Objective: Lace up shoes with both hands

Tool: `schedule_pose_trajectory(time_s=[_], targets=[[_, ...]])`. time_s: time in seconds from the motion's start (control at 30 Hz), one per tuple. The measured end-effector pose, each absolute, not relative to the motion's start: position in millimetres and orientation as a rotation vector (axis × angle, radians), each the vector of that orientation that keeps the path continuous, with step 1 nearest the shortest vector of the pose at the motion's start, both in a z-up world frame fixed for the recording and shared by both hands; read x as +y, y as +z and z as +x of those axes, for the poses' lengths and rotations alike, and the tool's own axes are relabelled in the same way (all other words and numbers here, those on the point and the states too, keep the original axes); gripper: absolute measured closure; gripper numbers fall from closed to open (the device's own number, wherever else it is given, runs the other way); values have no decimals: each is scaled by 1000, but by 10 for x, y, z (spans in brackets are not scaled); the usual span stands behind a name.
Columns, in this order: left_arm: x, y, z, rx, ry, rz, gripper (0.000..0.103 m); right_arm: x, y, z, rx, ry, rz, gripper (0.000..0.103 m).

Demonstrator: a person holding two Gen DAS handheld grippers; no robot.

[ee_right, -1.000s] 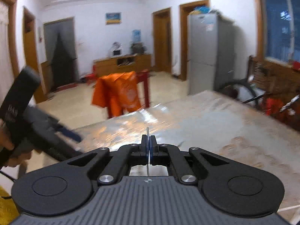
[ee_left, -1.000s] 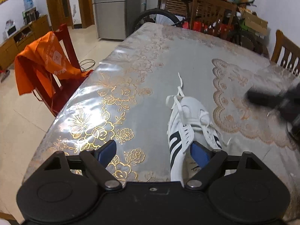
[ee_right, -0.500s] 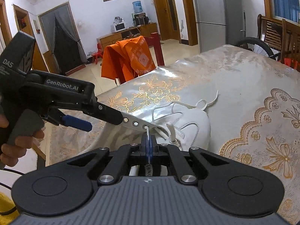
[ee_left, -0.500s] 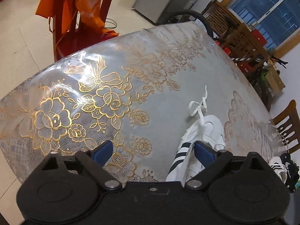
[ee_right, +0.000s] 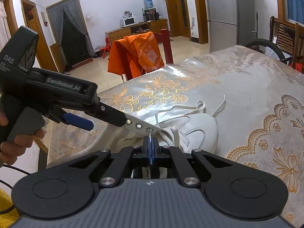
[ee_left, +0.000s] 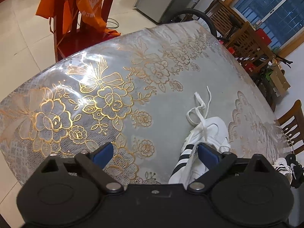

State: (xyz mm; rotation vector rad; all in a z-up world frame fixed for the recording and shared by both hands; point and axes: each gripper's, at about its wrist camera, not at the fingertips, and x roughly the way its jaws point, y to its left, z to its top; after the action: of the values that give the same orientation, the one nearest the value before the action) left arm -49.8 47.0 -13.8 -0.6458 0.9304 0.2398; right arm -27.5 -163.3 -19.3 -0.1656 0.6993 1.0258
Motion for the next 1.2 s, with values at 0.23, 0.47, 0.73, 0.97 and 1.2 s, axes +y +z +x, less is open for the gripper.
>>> schedule_pose_trajectory(time_s=[0.23, 0.47, 0.73, 0.97, 1.2], targets=[[388, -109, -498, 949, 190, -611, 6, -1648, -186, -235, 674, 1022, -85, 99], [76, 49, -560, 965, 137, -341, 8, -1916, -68, -389, 656, 970, -19, 50], [53, 183, -643, 971, 142, -266, 6, -2140, -42, -688, 656, 862, -8, 47], [36, 177, -664, 993, 146, -170, 6, -2173, -24, -738, 647, 770, 55, 47], [-21, 100, -612, 1009, 46, -15, 6, -1907, 74, -676, 660, 743, 38, 47]])
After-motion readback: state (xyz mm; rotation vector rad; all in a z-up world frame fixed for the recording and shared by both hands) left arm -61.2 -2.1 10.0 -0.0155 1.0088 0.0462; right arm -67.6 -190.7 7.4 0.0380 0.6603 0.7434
